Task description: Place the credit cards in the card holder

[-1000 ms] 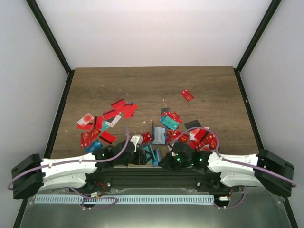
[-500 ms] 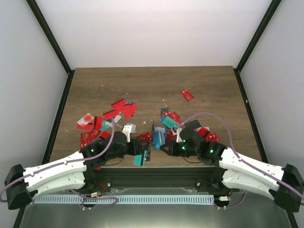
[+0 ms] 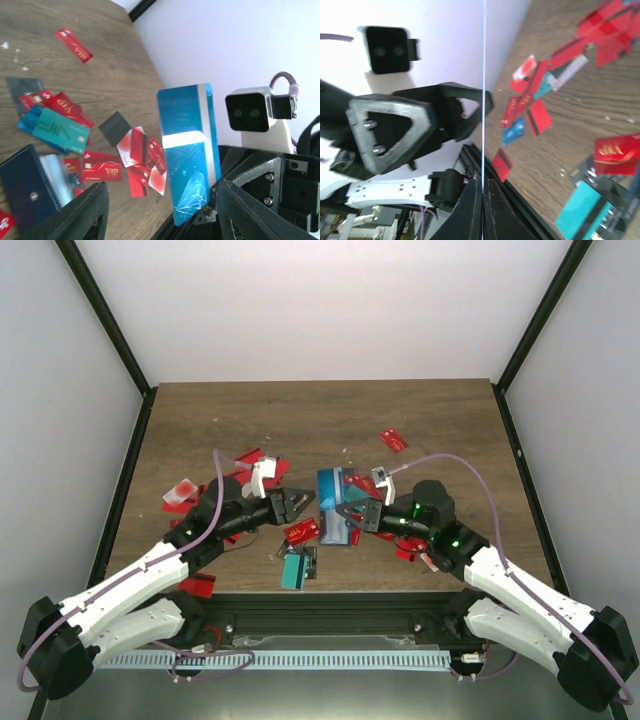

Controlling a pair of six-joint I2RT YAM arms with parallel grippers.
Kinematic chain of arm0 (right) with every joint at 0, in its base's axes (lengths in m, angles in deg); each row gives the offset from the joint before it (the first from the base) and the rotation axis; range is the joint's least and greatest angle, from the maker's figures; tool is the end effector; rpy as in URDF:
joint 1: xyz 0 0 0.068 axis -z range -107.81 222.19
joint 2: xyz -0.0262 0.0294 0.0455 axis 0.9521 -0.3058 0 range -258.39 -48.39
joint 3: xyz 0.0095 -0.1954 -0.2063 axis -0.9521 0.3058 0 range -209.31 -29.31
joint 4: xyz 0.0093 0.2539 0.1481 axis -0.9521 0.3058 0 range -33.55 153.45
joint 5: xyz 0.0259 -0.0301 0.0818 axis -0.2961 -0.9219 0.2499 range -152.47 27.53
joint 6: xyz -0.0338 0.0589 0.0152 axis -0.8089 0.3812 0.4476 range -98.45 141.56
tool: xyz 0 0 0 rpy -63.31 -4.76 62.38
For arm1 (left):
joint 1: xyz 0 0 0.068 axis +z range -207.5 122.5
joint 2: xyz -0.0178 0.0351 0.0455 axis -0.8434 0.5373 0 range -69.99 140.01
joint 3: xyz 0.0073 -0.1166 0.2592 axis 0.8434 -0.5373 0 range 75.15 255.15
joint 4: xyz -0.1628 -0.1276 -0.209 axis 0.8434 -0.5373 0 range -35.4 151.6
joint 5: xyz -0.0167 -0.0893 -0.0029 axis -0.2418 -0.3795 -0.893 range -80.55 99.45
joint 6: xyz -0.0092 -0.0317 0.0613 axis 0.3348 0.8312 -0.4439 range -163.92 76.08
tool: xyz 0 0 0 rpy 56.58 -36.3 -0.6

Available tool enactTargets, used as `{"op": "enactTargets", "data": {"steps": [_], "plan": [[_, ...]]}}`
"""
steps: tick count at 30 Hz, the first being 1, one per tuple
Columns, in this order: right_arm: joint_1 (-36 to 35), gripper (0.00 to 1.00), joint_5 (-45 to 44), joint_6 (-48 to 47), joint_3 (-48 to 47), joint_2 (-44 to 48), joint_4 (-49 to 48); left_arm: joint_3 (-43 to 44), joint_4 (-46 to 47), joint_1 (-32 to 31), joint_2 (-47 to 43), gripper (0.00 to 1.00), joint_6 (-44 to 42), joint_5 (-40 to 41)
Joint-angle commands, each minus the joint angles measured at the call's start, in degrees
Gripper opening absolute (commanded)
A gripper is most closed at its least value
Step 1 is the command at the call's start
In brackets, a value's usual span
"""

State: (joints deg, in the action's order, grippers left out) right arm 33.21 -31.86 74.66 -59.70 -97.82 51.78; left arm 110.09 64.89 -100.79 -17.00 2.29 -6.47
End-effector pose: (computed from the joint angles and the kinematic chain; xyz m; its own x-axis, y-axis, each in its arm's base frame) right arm 0.1709 0.1755 0.2581 -0.8555 0.1932 -0.4805 -0.4009 0.3403 0.8506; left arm 0.1804 -0.1914 0.2715 -0.7437 -0.2530 -0.6187 0.4561 0.4846 -0.7464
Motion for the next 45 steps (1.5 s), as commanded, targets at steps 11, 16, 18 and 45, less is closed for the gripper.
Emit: {"op": "enactTargets", "data": {"steps": [11,16,18,45], "plan": [[1.99,0.01,13.01,2.32,-0.29,-3.66,-19.33,2.59,16.5,3.73,5.27,0.22,1.04,-18.73],[2.19,0.02,12.25,0.53,-0.91,-4.73,-17.28,2.27,14.11,3.74,4.61,0.04,0.04,-16.46],[2.4,0.31,9.79,-3.18,-3.39,-5.94,-11.19,2.49,9.82,3.74,3.9,0.04,-2.04,-13.05],[1.8,0.78,-9.75,-15.37,-18.23,-41.39,13.52,-3.36,-10.71,5.27,2.55,0.04,-15.69,6.65]]}}
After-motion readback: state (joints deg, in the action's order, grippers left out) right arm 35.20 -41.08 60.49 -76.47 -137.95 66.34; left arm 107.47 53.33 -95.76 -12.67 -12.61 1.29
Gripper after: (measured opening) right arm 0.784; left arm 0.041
